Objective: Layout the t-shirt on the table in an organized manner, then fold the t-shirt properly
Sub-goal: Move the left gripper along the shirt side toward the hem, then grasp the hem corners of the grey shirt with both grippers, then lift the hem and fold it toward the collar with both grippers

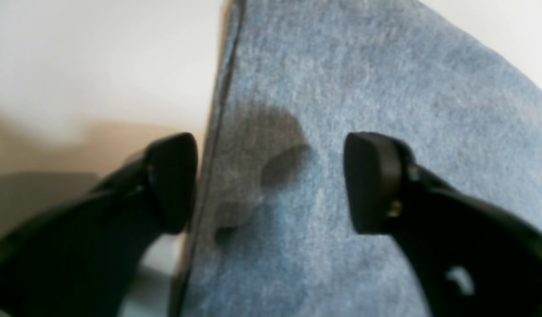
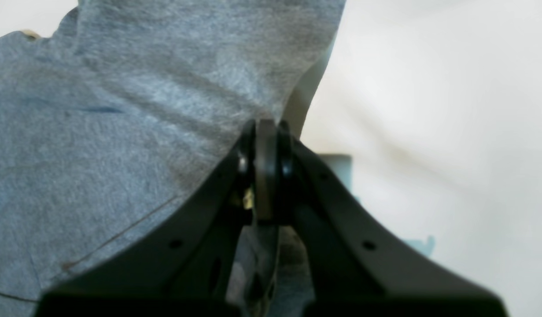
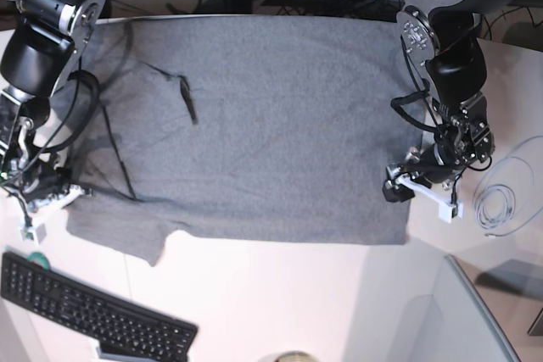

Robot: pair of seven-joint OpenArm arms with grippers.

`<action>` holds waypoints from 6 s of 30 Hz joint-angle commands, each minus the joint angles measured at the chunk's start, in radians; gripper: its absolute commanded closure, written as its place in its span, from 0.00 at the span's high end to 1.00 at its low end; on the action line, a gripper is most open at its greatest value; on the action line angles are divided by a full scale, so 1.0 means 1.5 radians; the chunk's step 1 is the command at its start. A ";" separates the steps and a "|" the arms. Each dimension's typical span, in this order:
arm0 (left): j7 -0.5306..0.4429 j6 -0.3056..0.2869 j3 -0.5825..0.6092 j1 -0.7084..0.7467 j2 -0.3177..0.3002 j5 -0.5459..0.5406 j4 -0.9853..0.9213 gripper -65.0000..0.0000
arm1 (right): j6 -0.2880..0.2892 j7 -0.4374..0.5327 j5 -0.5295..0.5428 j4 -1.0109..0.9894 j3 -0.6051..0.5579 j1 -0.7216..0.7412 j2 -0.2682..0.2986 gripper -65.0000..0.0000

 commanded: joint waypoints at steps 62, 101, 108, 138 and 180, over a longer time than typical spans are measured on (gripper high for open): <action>0.111 0.001 -0.103 0.079 0.011 -0.006 0.258 0.68 | 0.004 0.015 0.004 0.010 -0.047 0.008 -0.017 0.00; -0.133 -0.002 -0.052 -0.035 -0.024 0.002 -0.107 0.00 | 0.004 0.062 0.002 -0.021 -0.049 0.013 -0.014 0.00; -0.131 -0.001 0.052 -0.070 -0.022 -0.007 -0.071 0.00 | 0.004 0.146 0.002 -0.149 -0.065 0.067 0.029 0.00; -0.006 -0.005 0.062 -0.109 -0.021 -0.007 0.068 0.00 | 0.004 0.432 0.000 -0.347 -0.364 0.159 0.195 0.01; -0.009 -0.006 0.150 -0.040 0.005 -0.007 0.171 0.00 | 0.004 0.649 -0.316 -0.459 -0.363 0.167 0.173 0.00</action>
